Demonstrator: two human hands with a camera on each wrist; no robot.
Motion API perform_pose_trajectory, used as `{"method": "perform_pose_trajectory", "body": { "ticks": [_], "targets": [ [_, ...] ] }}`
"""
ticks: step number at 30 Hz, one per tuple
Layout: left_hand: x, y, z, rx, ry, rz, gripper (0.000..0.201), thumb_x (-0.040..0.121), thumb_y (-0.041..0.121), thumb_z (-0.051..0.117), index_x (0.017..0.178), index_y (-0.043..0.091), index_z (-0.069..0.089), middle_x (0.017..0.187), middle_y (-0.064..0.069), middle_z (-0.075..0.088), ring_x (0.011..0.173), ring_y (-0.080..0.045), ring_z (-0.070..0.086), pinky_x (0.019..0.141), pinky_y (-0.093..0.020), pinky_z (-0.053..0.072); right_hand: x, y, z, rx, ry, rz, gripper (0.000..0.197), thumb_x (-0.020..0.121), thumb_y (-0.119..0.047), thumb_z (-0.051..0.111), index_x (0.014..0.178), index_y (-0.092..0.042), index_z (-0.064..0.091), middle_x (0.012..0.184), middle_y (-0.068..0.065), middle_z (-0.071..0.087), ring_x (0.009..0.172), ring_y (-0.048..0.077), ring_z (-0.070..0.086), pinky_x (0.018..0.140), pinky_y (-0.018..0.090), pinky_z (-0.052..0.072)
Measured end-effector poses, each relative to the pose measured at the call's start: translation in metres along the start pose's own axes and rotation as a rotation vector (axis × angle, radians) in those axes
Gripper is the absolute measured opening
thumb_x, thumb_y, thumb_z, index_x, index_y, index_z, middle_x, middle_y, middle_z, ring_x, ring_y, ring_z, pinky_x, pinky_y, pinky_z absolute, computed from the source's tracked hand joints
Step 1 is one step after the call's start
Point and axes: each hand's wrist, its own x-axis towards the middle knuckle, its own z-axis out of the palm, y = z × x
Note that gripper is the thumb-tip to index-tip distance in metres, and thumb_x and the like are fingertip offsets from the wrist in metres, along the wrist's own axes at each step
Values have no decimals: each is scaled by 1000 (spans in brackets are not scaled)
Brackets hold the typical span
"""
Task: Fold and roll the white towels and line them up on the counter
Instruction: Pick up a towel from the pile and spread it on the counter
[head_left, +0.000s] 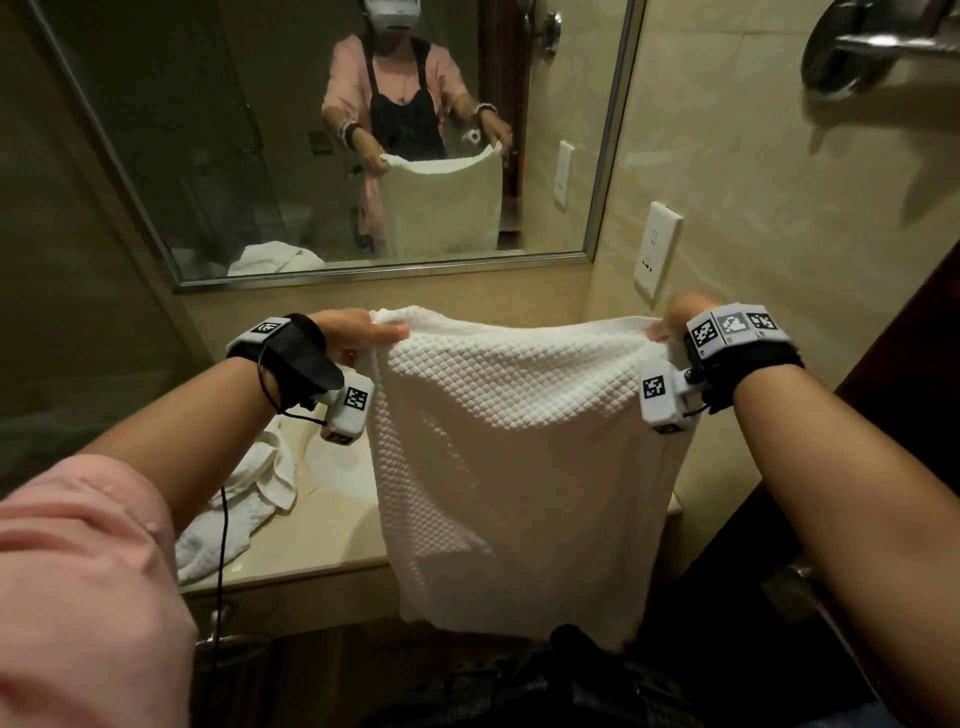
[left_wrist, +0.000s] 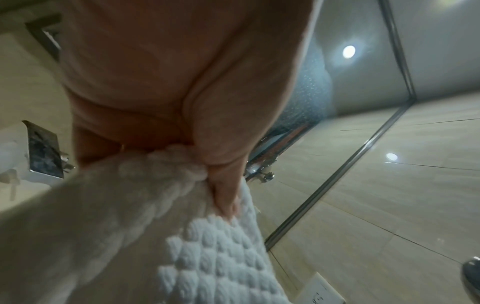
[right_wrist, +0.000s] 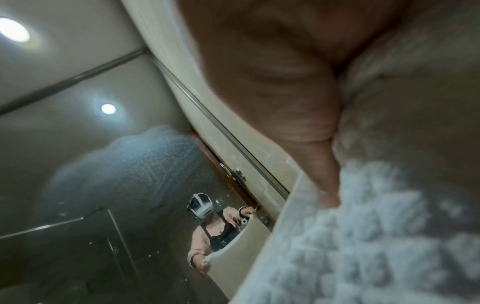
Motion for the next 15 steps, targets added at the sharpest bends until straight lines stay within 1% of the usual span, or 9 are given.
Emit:
{"method": "perform_pose_trajectory", "body": {
  "ticks": [2,3,5,6,8,10,11,13,15],
  "targets": [
    [21,0,-8,-53,37,27,37,92,32,61,113,2,59,103,-15,67,87,-25,65,81,-35,56,17,-8,3,41,127,-63,47,84,-16,72,125,0,55,120,17,61,101,35,60,81,40,50],
    [32,0,-12,-80,53,54,30,93,28,60,109,2,59,96,-13,66,77,-20,66,71,-28,58,26,-14,3,62,177,-94,43,83,-18,72,121,-2,59,125,18,59,106,37,59,87,43,51],
    [54,-1,-21,-111,82,106,13,96,17,55,100,5,58,82,-8,61,54,-7,64,50,-16,52,44,-26,4,49,263,-142,29,83,-25,72,106,-7,67,123,18,60,107,38,58,93,45,50],
    [67,-2,-26,-142,88,119,8,97,13,53,99,6,57,81,-7,60,49,-4,62,49,-16,51,55,-32,6,28,284,-160,25,84,-28,71,100,-10,69,120,18,61,106,38,58,91,43,50],
    [94,-6,-35,-204,90,122,5,97,9,52,99,7,56,81,-8,63,52,-7,63,53,-20,53,78,-46,10,-24,290,-177,22,85,-32,69,98,-13,71,113,18,64,101,37,58,86,37,50],
    [121,-10,-41,-256,105,119,6,96,9,53,92,9,56,69,-1,68,48,-3,62,48,-17,52,100,-59,15,-66,281,-178,25,86,-36,67,101,-16,71,107,16,66,95,34,59,79,34,48],
    [134,-10,-44,-262,116,115,8,96,9,53,89,11,56,70,0,69,46,-1,62,45,-16,51,111,-66,18,-88,286,-174,28,87,-39,67,103,-17,71,106,14,67,95,34,60,76,33,46],
    [161,-15,-50,-260,142,112,7,96,13,54,92,11,59,88,-8,67,52,-4,64,48,-17,52,132,-77,24,-134,298,-190,30,86,-43,66,105,-19,71,102,13,69,95,33,62,73,31,44],
    [191,-22,-59,-262,182,143,13,97,15,53,104,7,61,106,-16,64,73,-14,67,67,-25,55,152,-87,30,-164,314,-213,30,86,-47,64,101,-21,73,96,12,70,90,32,64,70,30,44]
  ]
}}
